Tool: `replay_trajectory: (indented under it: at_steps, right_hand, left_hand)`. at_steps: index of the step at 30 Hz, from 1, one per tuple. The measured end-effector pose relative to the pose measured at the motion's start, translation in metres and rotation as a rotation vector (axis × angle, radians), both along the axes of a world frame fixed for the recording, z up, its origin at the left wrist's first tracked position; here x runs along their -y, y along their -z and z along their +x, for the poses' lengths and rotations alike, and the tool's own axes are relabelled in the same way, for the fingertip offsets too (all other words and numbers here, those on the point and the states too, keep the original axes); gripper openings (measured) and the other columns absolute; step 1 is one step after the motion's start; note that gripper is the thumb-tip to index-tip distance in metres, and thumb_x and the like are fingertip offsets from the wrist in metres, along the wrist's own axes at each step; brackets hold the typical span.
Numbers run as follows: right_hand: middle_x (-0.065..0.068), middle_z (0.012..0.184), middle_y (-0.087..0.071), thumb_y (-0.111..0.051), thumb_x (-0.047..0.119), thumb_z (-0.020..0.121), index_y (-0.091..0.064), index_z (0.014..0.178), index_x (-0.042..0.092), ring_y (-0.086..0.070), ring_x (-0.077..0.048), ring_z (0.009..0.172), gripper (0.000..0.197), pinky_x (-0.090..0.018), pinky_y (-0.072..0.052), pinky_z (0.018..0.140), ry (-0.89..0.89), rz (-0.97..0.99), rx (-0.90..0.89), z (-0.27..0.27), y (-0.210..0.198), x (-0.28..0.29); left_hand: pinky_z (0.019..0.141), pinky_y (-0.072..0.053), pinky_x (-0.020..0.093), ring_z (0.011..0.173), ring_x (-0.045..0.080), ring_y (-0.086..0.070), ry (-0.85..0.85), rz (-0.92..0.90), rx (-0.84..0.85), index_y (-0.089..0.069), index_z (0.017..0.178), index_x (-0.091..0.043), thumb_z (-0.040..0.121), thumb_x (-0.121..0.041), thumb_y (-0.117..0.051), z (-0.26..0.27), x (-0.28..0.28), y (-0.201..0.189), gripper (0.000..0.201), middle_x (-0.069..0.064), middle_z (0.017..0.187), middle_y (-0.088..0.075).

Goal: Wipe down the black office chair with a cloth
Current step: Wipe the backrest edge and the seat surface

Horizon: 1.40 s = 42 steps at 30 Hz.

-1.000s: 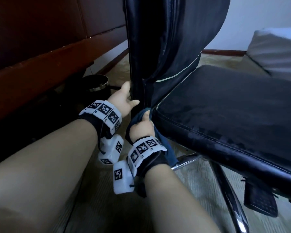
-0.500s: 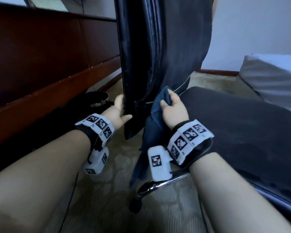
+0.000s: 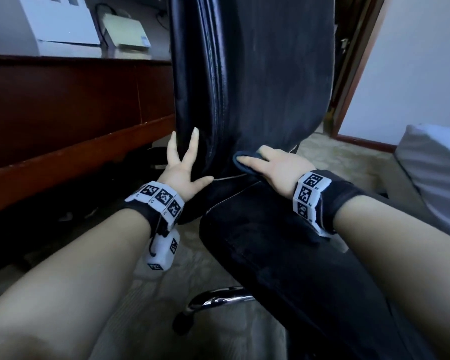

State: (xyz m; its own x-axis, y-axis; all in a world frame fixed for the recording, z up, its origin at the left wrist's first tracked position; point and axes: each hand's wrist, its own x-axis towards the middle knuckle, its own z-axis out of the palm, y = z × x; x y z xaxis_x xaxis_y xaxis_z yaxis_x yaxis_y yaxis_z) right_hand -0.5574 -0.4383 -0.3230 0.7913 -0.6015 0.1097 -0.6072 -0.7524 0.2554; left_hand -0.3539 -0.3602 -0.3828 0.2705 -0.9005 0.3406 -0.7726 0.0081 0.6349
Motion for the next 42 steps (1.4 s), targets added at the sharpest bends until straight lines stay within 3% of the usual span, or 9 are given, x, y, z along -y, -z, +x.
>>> replay_trajectory:
  at_steps: [6,15,22,25,29,31,34,37,42]
  right_hand:
    - [-0.003,0.133,-0.027,-0.035,0.016,0.097,0.002,0.145,0.04,-0.038,-0.024,0.117,0.066,-0.035,-0.041,0.089,-0.119,-0.048,-0.211,0.009,0.02,0.011]
    - [-0.003,0.138,-0.023,-0.039,0.016,0.096,0.009,0.145,0.038,-0.036,-0.024,0.117,0.072,-0.032,-0.042,0.078,-0.097,-0.082,-0.354,0.062,0.052,0.032]
    - [-0.009,0.133,-0.028,-0.031,0.014,0.098,-0.006,0.145,0.041,-0.043,-0.03,0.107,0.06,-0.035,-0.043,0.074,0.048,-0.177,-0.276,0.087,0.073,0.066]
    - [-0.01,0.126,-0.033,-0.028,0.015,0.099,-0.008,0.144,0.044,-0.046,-0.032,0.103,0.057,-0.036,-0.039,0.07,0.083,-0.172,-0.272,0.085,0.076,0.078]
    - [-0.012,0.124,-0.038,-0.027,0.034,0.1,-0.015,0.144,0.039,-0.045,-0.034,0.111,0.046,-0.036,-0.041,0.089,0.199,-0.179,-0.365,0.052,0.066,0.103]
    - [-0.009,0.125,-0.034,-0.035,0.035,0.098,-0.006,0.144,0.045,-0.044,-0.032,0.113,0.055,-0.037,-0.041,0.09,0.276,-0.125,-0.393,0.039,0.061,0.104]
    - [-0.006,0.133,-0.025,-0.032,0.018,0.099,0.007,0.142,0.048,-0.042,-0.028,0.114,0.065,-0.036,-0.042,0.08,0.101,-0.105,-0.437,0.059,0.059,0.088]
    - [-0.005,0.133,-0.026,-0.032,0.012,0.098,0.009,0.142,0.045,-0.042,-0.027,0.11,0.069,-0.034,-0.038,0.07,-0.028,-0.204,-0.428,0.089,0.063,0.09]
    - [-0.008,0.128,-0.033,-0.028,0.02,0.1,-0.006,0.144,0.045,-0.046,-0.03,0.107,0.054,-0.036,-0.042,0.082,0.076,-0.2,-0.39,0.07,0.072,0.111]
  left_hand:
    - [0.098,-0.04,0.033,0.126,0.035,-0.04,-0.115,0.081,0.005,0.032,0.117,-0.059,0.088,-0.033,-0.061,0.006,0.017,0.0,0.101,0.02,0.15,-0.003]
    - [0.084,-0.05,0.032,0.099,0.027,-0.059,-0.061,0.139,0.149,0.041,0.104,-0.066,0.089,-0.019,-0.061,0.038,0.051,0.002,0.113,0.022,0.151,-0.015]
    - [0.069,-0.044,0.025,0.079,0.013,-0.053,-0.008,0.097,0.2,0.043,0.097,-0.069,0.089,-0.01,-0.06,0.059,0.089,0.012,0.119,0.018,0.153,-0.016]
    - [0.068,-0.045,0.025,0.082,0.012,-0.052,0.014,0.106,0.193,0.043,0.094,-0.07,0.089,-0.008,-0.058,0.064,0.101,0.012,0.119,0.015,0.155,-0.01]
    - [0.067,-0.047,0.026,0.08,0.012,-0.053,0.03,0.131,0.179,0.043,0.091,-0.07,0.089,-0.006,-0.057,0.065,0.108,0.01,0.119,0.017,0.155,-0.004]
    - [0.063,-0.048,0.023,0.068,0.007,-0.051,0.043,0.115,0.178,0.043,0.092,-0.071,0.089,-0.006,-0.058,0.068,0.111,0.012,0.12,0.02,0.155,-0.003]
    - [0.062,-0.044,0.019,0.062,-0.001,-0.038,0.047,0.093,0.183,0.043,0.097,-0.07,0.088,-0.005,-0.058,0.068,0.112,0.013,0.12,0.02,0.155,-0.002]
    - [0.065,-0.044,0.025,0.078,0.015,-0.053,0.028,0.098,0.195,0.042,0.099,-0.066,0.089,-0.007,-0.058,0.065,0.112,0.012,0.117,0.022,0.154,-0.005]
    - [0.058,-0.037,0.013,0.059,-0.002,-0.033,0.038,0.087,0.194,0.042,0.099,-0.068,0.088,-0.008,-0.06,0.069,0.117,0.014,0.119,0.022,0.154,-0.005]
